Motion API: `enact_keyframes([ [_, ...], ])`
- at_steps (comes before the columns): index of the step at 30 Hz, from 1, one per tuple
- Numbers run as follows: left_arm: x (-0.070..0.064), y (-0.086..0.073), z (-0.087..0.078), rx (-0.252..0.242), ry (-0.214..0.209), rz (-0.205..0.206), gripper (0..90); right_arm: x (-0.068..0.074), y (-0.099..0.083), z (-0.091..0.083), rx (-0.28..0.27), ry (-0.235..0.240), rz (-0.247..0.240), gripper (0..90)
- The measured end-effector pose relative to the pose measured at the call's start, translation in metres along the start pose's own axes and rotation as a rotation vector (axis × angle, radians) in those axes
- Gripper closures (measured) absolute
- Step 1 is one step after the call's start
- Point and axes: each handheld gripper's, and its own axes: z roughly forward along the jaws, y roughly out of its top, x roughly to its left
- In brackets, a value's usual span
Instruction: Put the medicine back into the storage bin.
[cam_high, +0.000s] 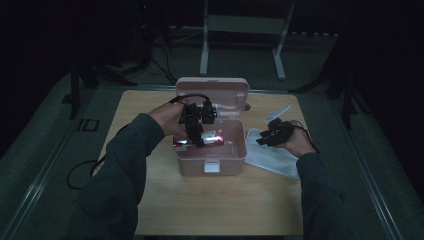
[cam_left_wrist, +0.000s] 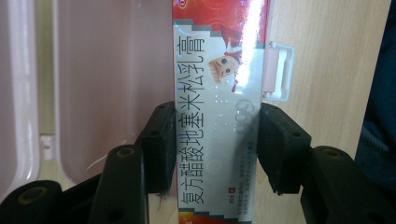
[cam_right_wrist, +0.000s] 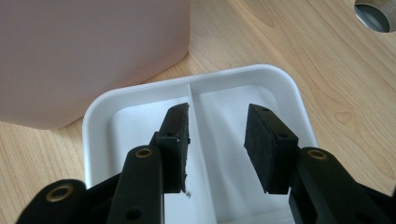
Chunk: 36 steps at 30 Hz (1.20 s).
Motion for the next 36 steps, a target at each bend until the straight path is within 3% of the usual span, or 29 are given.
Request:
enact_keyframes([
  [13,0.003,0.012,0.017,0.023,-0.022,0.019,50.9,0.001,0.000,0.001,0.001,0.002,0.001,59.6],
  [36,-0.004,0.025,0.040,0.062,-0.057,0.041,50.8,0.000,-0.001,0.000,-0.007,0.000,0.003,59.9],
])
